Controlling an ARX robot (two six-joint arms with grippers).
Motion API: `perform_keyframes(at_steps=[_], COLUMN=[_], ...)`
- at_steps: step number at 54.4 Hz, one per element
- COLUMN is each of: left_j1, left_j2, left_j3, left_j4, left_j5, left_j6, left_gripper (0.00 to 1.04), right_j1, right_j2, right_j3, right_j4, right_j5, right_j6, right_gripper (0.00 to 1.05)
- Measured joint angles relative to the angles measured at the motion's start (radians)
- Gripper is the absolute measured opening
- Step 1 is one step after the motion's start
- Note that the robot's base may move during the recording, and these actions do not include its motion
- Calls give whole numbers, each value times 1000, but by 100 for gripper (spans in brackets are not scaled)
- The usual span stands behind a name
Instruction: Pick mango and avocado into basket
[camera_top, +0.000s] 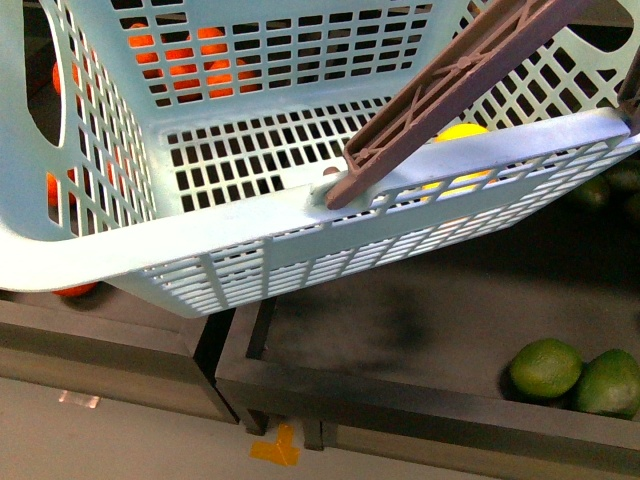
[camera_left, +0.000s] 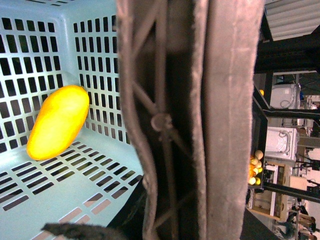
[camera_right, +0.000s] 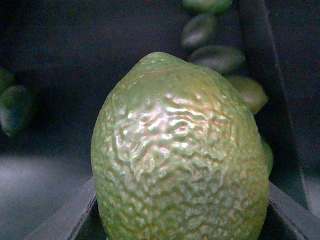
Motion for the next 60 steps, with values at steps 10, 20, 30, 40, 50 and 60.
perform_keyframes(at_steps=[10, 20, 30, 40, 50, 60], left_j1=[0, 0, 0, 0, 0, 0], left_j2=[0, 0, 0, 0, 0, 0], left_j3=[0, 0, 0, 0, 0, 0], left_j4=[0, 0, 0, 0, 0, 0], left_j5=[0, -1, -2, -3, 0, -3], left_j6=[0, 0, 0, 0, 0, 0], left_gripper=[16, 16, 16, 16, 16, 16], right_j1=[-2, 46, 167, 316, 472, 570], right_j2=[-344, -557, -649, -634, -545, -441], right_j3=[-114, -115, -72, -22, 57, 113], right_j4=[-93, -175, -225, -225, -199, -183], right_j5=[-31, -20, 48, 111, 208, 276], right_j6=[27, 66, 86, 112, 127, 148], right_gripper=[62, 62, 62, 62, 62, 62])
